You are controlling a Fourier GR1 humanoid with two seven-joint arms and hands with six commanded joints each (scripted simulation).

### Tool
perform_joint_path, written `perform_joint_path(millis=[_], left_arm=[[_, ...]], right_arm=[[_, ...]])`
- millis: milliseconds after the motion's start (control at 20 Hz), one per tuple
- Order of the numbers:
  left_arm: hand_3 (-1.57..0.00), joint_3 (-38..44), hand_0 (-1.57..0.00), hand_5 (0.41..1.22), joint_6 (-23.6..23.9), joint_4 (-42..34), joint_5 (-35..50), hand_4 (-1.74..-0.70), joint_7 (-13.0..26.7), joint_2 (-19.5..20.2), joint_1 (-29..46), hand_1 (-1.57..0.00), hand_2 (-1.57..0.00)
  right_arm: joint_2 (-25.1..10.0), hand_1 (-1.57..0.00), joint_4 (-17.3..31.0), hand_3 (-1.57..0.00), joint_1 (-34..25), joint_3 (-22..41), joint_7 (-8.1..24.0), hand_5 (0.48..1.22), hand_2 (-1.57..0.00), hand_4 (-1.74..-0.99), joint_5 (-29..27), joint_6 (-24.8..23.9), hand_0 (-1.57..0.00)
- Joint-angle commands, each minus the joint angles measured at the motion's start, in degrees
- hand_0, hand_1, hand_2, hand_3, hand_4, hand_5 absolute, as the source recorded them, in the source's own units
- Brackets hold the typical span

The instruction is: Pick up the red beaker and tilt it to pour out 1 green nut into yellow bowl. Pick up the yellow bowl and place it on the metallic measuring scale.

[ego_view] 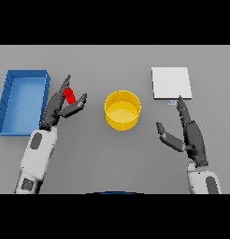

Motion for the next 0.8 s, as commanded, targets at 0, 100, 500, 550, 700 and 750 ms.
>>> perform_joint_path(millis=[0, 100, 500, 550, 700, 750], left_arm=[[0.0, 0.69, 0.0, 0.687, 0.05, 1.98, 0.35, -1.23, -1.27, -0.07, -0.77, 0.0, 0.0], [0.0, 2.52, 0.0, 0.7, 0.06, 4.32, 2.17, -1.27, -3.77, -0.7, -2.76, 0.0, 0.0], [-0.88, 4.27, -0.76, 0.999, 6.43, 10.88, 1.0, -1.52, -8.27, -4.14, -5.83, -0.78, -0.84], [-0.98, 3.55, -0.92, 1.043, 7.04, 11.29, -0.53, -1.56, -8.8, -3.89, -6.18, -0.94, -0.99], [-1.15, 3.13, -1.24, 1.13, 6.74, 11.93, -0.78, -1.64, -8.75, -3.52, -6.93, -1.25, -1.27], [-1.24, 2.87, -1.3, 1.148, 6.36, 11.4, -0.63, -1.6, -8.42, -3.52, -6.53, -1.31, -1.33]], right_arm=[[0.38, 0.0, -0.55, 0.0, 0.58, 0.37, -0.39, 0.642, 0.0, -1.242, 0.05, -0.05, 0.0], [0.38, 0.0, -1.06, 0.0, 0.76, 0.35, -0.28, 0.643, 0.0, -1.244, -0.03, -0.09, 0.0], [-0.17, 0.0, -1.17, 0.0, 0.19, -0.4, 0.12, 0.648, 0.0, -1.239, -0.67, 0.02, 0.0], [-0.17, 0.0, -1.14, 0.0, -0.08, -0.4, 0.36, 0.648, 0.0, -1.239, -0.54, -0.09, 0.0], [-0.36, 0.0, -0.6, 0.0, 0.54, -0.51, 0.09, 0.65, 0.0, -1.242, -0.29, -0.12, 0.0], [0.6, 0.0, 0.21, 0.0, -0.23, -0.22, 0.49, 0.647, 0.0, -1.25, -0.64, -0.14, 0.0]])
